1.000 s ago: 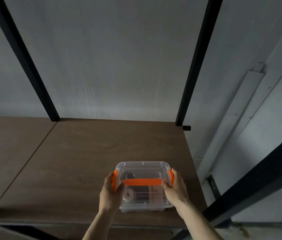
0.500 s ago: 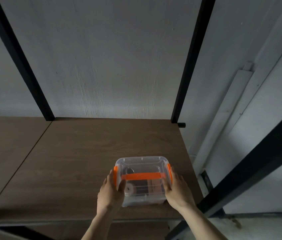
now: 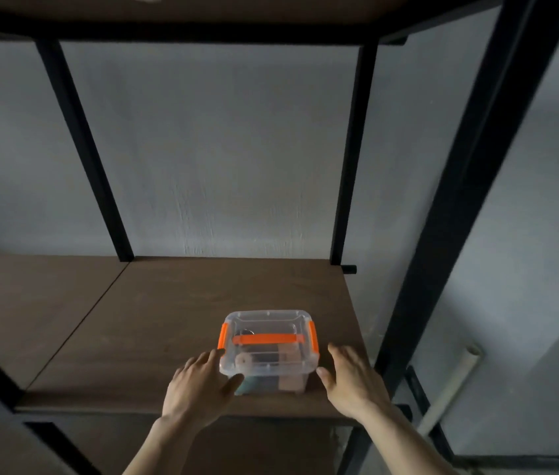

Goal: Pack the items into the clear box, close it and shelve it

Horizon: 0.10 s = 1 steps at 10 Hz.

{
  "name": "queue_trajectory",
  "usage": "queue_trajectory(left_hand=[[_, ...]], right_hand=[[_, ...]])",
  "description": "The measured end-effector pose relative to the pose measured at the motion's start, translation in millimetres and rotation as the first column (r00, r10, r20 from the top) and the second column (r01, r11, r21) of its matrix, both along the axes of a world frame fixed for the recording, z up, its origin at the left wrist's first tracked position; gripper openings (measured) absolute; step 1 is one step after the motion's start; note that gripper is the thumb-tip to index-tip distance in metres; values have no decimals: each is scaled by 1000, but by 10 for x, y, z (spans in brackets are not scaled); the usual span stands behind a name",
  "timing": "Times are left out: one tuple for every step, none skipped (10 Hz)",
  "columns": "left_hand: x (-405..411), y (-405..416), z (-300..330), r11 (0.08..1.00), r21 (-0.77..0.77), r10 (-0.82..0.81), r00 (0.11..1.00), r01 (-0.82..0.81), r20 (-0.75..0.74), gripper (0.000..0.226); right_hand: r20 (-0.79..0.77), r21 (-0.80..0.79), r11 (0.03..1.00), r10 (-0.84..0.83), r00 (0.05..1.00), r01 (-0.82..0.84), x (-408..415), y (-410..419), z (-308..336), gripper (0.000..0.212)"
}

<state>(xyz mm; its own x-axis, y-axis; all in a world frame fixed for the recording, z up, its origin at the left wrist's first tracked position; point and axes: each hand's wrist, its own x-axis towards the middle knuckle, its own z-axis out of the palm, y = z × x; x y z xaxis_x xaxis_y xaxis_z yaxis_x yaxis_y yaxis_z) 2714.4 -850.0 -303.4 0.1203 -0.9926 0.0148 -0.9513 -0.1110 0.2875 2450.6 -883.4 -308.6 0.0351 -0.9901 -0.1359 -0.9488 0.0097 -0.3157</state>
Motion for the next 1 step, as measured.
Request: queue_trajectory(left_hand=[[-105, 200, 66, 1000, 20, -26, 993, 24, 118, 70]], right_hand=[[-25, -17, 999, 33, 999, -33, -177, 226, 112, 63]])
